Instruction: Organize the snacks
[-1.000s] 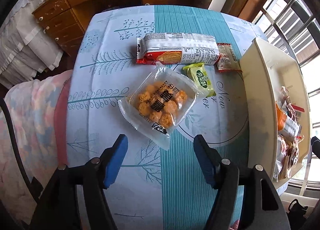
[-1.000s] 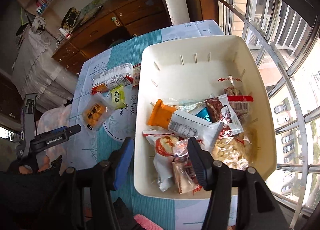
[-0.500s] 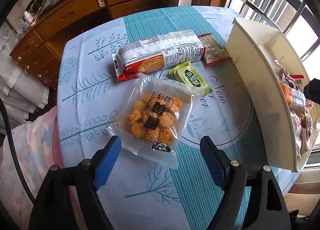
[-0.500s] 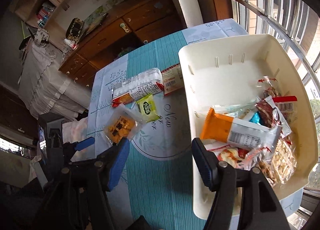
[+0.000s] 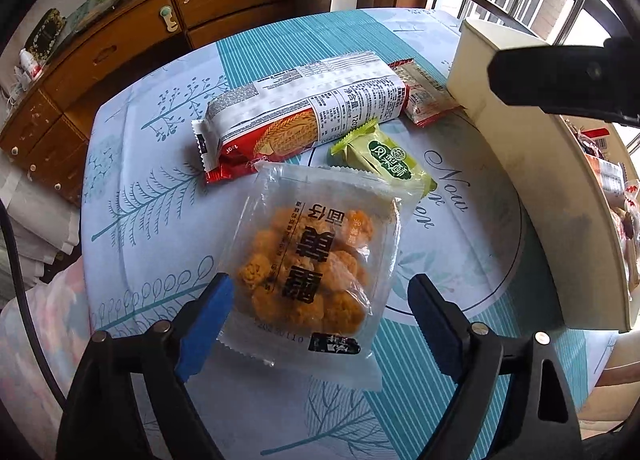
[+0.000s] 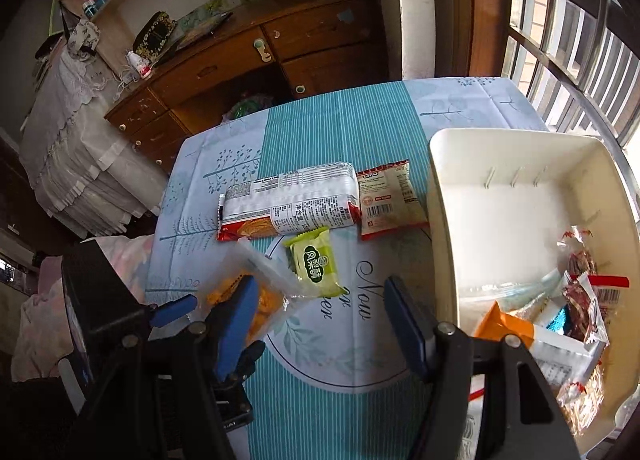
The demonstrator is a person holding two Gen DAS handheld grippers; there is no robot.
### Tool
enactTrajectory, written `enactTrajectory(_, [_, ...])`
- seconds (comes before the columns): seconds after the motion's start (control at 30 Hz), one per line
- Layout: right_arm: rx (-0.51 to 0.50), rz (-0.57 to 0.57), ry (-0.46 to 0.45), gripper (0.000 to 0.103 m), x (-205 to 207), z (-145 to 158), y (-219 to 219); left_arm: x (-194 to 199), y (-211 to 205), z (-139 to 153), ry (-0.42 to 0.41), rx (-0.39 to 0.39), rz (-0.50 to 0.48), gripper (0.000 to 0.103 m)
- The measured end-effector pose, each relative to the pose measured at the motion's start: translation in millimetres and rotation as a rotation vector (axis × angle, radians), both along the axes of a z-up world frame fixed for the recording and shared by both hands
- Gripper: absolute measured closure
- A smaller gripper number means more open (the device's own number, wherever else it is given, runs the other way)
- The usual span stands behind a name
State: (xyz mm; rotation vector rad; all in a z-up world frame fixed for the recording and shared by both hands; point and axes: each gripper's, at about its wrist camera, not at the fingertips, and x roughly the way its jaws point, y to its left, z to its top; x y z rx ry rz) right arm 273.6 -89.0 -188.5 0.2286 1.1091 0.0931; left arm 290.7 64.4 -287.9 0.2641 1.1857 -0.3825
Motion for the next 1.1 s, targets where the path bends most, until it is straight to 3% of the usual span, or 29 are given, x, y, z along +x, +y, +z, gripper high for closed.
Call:
enactTrajectory(0.23, [-0.011, 0.009, 0.032, 0.037, 28, -15, 9, 11, 11, -8, -0.002, -0.026, 0.051, 0.001])
enactTrajectory(0.67, [-0.071, 0.098, 0.155, 0.037, 60, -55, 32, 26, 22, -28, 0.05, -0.091, 0.093, 0.001])
enactTrajectory(0.8, [-0.079, 0.107, 0.179, 0.037, 64, -66, 38, 27, 25, -29, 0.052, -0.127, 0.088, 0.013])
enactTrajectory(1.1, [-0.076, 0.067, 0.228, 0.037, 75, -88, 41, 15, 34, -22, 0.033, -0.142, 0.084, 0.022])
